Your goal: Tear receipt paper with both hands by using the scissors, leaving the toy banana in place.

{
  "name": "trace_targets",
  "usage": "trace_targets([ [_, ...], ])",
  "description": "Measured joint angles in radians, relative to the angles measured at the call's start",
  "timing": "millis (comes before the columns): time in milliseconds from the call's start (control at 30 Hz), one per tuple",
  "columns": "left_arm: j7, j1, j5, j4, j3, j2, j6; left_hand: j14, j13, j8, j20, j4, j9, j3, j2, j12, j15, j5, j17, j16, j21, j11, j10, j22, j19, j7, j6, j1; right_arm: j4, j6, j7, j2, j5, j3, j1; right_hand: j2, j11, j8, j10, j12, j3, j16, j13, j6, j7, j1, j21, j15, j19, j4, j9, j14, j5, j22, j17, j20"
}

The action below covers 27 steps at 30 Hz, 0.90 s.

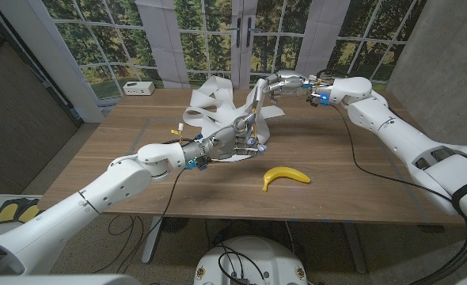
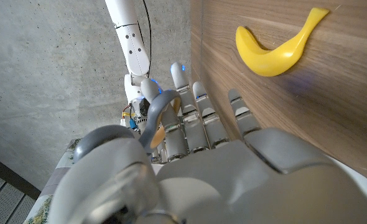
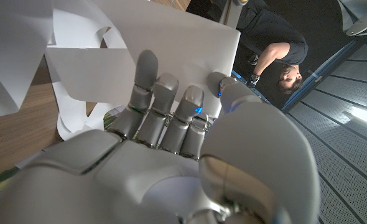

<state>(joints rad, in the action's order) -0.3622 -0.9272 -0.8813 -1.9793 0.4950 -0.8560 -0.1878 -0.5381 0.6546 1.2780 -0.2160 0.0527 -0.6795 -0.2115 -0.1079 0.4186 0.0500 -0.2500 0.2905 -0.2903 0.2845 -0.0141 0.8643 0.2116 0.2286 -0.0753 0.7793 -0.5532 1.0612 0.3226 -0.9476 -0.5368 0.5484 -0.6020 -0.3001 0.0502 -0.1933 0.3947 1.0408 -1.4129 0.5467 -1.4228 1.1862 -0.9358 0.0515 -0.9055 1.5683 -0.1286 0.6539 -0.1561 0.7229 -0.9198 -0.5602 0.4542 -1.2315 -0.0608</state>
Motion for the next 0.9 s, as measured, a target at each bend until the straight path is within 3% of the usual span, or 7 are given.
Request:
trace_targets([
  [300,0.005,0.001,0.009,0.005,0.000,0.007,0.009,-0.010,-0.004,0.000,-0.002,-0.014,0.000,0.014,-0.015,0.011,0.000,0.015,0.000,0.015,0.000,0.005,0.005,0.000,0.002,-0.007,0.014,-0.015,-0.023,0.000,-0.012,0.008,0.004,0.001,0.005,0.000,0.000,-0.002,0.000,0.004,0.000,0.000,-0.003,0.000,0.000,0.000,0.000,0.000,0.000,0.000,0.000,0.000,0.000,-0.005,0.000,0.000],
  [533,0.011,0.004,0.026,0.007,0.004,0.010,0.020,-0.056,-0.004,0.000,0.004,-0.041,0.001,0.018,0.004,0.029,0.005,0.021,0.000,0.015,0.000,0.005,0.005,0.000,0.011,-0.012,0.045,-0.049,-0.070,0.002,-0.031,0.028,0.016,0.002,0.019,0.000,0.000,-0.002,0.000,0.004,0.000,0.000,0.000,0.000,0.000,0.000,0.000,0.000,0.000,0.000,-0.001,0.000,0.000,-0.005,0.000,0.000],
  [767,0.016,0.006,0.044,0.008,0.008,0.013,0.031,-0.221,0.038,-0.001,0.000,-0.069,0.002,0.046,-0.010,0.089,0.018,0.021,0.034,-0.048,0.005,0.013,0.013,0.000,0.051,-0.009,0.077,-0.081,-0.111,0.006,-0.049,0.045,0.025,0.004,0.031,0.000,-0.005,-0.006,-0.005,0.001,0.000,0.000,0.002,0.000,0.000,0.000,0.000,0.000,0.000,0.000,0.000,0.000,0.003,-0.005,0.000,0.000],
  [900,0.024,0.007,0.057,0.008,0.010,0.016,0.038,-0.282,0.085,-0.003,0.005,-0.096,0.003,0.057,0.006,0.142,0.001,0.021,0.106,-0.137,0.013,0.031,0.031,0.000,0.088,-0.014,0.104,-0.110,-0.127,0.006,-0.055,0.051,0.028,0.006,0.035,-0.004,-0.005,-0.006,-0.005,0.001,0.000,0.000,0.002,0.000,0.000,0.004,0.000,0.000,0.000,0.000,0.000,0.000,0.003,-0.005,0.000,0.000],
])
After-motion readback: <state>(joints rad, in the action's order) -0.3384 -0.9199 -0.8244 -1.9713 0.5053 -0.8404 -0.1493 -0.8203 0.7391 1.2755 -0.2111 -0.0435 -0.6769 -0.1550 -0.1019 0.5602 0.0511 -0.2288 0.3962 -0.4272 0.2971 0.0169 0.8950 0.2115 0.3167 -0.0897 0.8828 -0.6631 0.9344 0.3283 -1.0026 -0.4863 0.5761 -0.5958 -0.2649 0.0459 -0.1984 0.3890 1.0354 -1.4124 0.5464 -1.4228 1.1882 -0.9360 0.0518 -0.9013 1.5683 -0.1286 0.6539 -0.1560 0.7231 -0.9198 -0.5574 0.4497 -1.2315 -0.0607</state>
